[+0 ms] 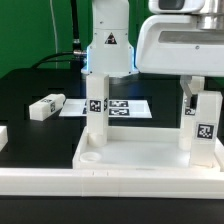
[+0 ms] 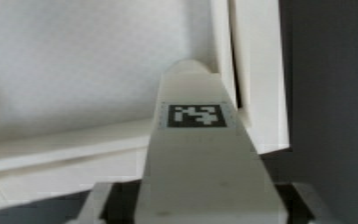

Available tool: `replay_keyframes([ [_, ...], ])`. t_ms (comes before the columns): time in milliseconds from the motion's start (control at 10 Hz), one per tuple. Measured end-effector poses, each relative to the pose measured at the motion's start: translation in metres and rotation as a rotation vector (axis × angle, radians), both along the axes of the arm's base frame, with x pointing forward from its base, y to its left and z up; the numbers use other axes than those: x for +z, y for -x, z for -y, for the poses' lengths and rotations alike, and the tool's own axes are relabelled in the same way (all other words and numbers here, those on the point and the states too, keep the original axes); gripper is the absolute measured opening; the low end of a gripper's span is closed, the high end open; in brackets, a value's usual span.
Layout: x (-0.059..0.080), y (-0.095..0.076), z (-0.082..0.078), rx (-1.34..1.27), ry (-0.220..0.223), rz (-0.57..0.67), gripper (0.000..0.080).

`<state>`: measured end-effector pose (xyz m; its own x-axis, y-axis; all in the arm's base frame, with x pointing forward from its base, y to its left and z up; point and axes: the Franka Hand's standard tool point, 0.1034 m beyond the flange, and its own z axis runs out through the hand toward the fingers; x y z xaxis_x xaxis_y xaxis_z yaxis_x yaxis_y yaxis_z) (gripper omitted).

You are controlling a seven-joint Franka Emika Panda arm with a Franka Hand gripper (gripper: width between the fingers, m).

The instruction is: Assemble desk

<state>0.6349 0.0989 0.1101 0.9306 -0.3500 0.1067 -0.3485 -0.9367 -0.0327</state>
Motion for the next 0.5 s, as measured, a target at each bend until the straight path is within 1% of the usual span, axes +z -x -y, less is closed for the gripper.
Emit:
replay_keyframes([
  [200, -0.0009, 0.0004, -0.0003, -0.232, -0.042, -0.002, 0.0291],
  [500, -0.0017, -0.0004, 0.0001, -0.533, -0.072, -0.004, 0.0291],
])
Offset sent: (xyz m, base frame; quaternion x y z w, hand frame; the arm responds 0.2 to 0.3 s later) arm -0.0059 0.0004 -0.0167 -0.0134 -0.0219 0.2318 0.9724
